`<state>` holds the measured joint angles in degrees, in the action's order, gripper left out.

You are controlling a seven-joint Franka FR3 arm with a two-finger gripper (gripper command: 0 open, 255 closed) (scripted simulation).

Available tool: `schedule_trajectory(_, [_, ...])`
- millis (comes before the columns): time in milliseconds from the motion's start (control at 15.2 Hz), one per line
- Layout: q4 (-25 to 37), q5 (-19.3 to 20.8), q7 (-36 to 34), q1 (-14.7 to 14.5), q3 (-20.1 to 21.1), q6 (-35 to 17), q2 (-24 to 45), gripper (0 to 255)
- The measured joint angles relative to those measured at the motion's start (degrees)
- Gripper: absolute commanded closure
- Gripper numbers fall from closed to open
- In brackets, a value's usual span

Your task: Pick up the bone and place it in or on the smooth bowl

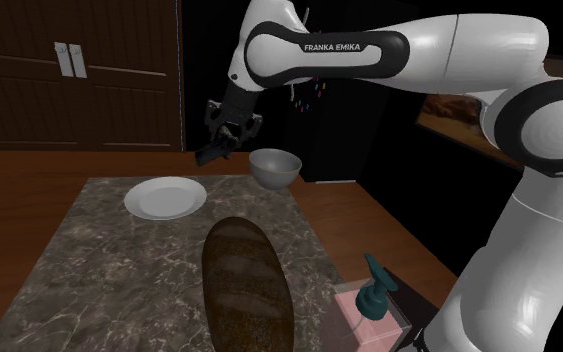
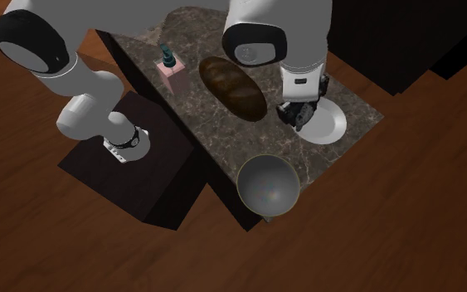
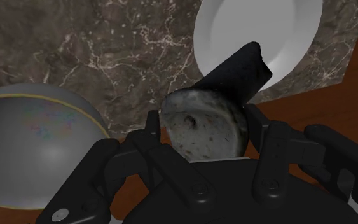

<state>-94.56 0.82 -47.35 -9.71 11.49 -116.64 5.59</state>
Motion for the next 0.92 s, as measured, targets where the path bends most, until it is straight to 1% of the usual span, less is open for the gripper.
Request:
schedule_trajectory(264, [2.93,0.05,-0.12,-0.09,0.06,2.81,0.12,255])
schedule_trajectory(396, [2.7,-0.63,1.7,0.91,-0.65,3.01,-0.28,255])
schedule_trajectory(660, [-0.39,-2.93,7.38,3.89,-2.92,3.02,-3.3,255])
schedule_trajectory(924, [0.26,-4.6,12.91,6.64,-5.34,4.13,-3.47,255])
